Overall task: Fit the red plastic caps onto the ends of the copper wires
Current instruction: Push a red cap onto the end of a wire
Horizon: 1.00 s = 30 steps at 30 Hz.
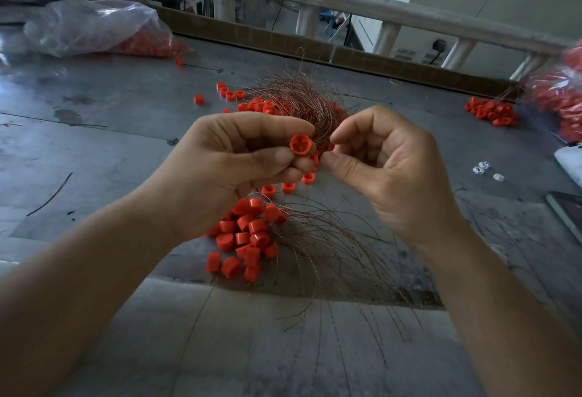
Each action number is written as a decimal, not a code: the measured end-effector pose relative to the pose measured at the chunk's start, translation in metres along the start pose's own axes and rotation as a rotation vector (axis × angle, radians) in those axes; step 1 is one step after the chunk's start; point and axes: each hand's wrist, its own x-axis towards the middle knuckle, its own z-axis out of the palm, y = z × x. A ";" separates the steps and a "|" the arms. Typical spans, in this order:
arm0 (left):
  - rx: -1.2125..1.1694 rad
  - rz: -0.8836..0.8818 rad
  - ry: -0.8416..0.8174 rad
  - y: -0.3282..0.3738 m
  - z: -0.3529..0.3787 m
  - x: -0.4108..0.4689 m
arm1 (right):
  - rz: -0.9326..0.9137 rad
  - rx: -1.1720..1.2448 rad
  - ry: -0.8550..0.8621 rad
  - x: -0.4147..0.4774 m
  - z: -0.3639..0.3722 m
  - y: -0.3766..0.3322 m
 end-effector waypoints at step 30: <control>-0.180 -0.082 0.028 -0.004 0.007 0.002 | 0.338 -0.736 0.040 0.023 -0.035 0.086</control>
